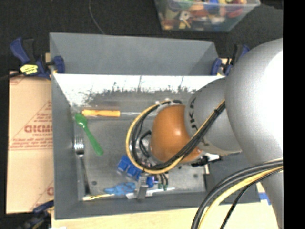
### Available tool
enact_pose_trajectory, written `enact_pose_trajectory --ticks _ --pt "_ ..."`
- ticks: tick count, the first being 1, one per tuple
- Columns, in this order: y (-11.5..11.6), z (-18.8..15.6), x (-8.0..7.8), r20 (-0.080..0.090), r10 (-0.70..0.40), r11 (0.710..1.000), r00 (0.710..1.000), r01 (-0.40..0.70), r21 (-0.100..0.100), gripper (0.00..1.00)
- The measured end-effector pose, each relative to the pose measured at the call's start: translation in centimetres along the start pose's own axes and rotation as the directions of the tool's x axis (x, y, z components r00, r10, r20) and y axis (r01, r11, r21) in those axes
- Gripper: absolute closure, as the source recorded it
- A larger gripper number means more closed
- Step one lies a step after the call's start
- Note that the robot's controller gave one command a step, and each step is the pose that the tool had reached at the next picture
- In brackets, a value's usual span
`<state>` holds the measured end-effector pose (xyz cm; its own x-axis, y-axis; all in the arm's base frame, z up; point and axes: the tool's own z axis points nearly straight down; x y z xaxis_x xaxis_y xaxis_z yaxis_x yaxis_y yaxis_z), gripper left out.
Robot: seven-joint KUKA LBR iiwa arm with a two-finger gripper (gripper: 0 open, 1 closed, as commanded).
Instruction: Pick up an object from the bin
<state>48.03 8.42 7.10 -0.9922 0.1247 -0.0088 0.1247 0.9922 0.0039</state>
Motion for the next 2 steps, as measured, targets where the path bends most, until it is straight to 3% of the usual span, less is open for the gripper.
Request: enact_pose_trajectory --ticks 1,2 --pt "0.8 0.1 0.1 0.002 0.143 0.990 0.990 -0.143 -0.001 0.00" --pt "2.1 0.0 0.2 0.008 0.022 1.000 1.000 -0.022 -0.001 0.00"
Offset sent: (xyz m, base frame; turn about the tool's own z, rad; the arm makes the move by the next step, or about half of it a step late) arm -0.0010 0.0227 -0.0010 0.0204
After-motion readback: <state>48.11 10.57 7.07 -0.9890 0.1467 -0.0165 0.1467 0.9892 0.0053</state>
